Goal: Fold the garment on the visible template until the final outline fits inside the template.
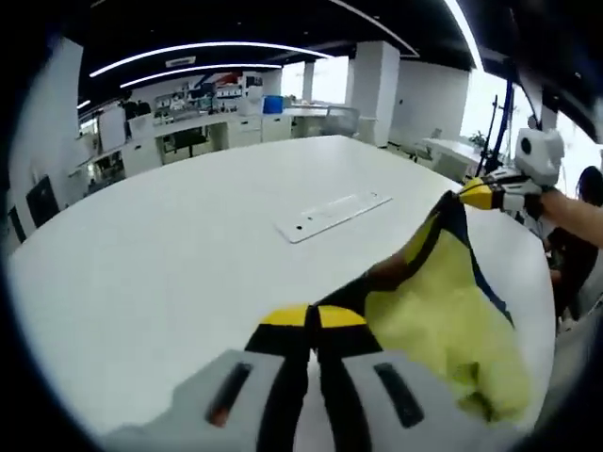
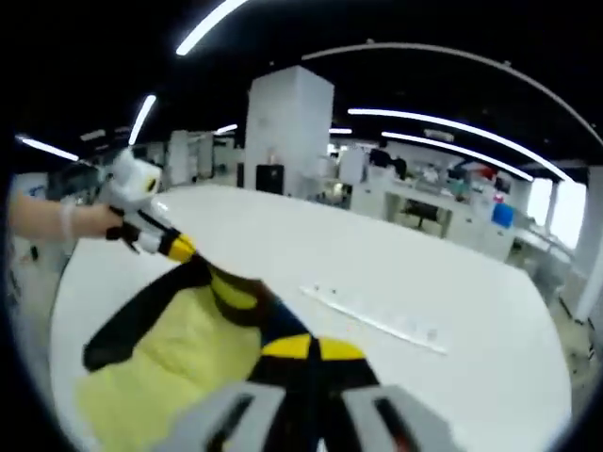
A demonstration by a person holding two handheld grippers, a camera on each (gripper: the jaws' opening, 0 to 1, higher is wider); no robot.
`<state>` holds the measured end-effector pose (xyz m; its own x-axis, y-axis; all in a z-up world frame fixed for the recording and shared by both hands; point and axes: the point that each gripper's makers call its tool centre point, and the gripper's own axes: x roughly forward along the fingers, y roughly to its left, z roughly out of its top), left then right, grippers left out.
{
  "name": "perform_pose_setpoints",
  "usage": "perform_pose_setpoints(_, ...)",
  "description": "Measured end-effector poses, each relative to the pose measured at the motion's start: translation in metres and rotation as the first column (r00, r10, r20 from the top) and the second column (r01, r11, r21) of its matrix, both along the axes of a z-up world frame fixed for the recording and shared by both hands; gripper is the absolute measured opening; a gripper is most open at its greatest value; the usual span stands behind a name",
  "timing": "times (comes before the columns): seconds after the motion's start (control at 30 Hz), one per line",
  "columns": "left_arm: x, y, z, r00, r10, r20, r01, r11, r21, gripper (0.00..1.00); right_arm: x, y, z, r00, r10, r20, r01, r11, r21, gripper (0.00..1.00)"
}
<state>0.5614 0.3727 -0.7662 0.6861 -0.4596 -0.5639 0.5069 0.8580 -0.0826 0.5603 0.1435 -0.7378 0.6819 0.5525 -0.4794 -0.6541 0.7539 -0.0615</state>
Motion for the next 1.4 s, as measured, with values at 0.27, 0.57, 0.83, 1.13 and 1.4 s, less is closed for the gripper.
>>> perform_pose_setpoints(0.27, 0.020, 0.001, -0.047, 0.993, 0.032, -0.116, -0.030, 0.999, 0.024, 0.00, 0.018, -0.003, -0.053, 0.996, -0.009, -0.084, 0.004, 0.998, -0.066, 0.00)
perform_pose_setpoints(0.57, 0.020, -0.010, -0.070, 0.986, 0.049, -0.161, -0.043, 0.998, 0.040, 0.00, 0.034, -0.003, -0.081, 0.991, -0.029, -0.129, 0.015, 0.994, -0.109, 0.00)
perform_pose_setpoints(0.83, 0.027, -0.009, -0.073, 0.987, 0.041, -0.156, -0.037, 0.999, 0.034, 0.00, 0.037, -0.005, -0.097, 0.987, -0.034, -0.157, 0.012, 0.990, -0.140, 0.00)
perform_pose_setpoints(1.13, 0.026, -0.009, -0.071, 0.991, 0.034, -0.130, -0.027, 0.998, 0.052, 0.05, 0.036, -0.006, -0.107, 0.978, -0.050, -0.202, 0.026, 0.992, -0.120, 0.00)
perform_pose_setpoints(1.4, 0.023, -0.007, -0.071, 0.990, 0.034, -0.137, -0.024, 0.997, 0.068, 0.07, 0.038, -0.006, -0.106, 0.979, -0.056, -0.198, 0.033, 0.992, -0.118, 0.00)
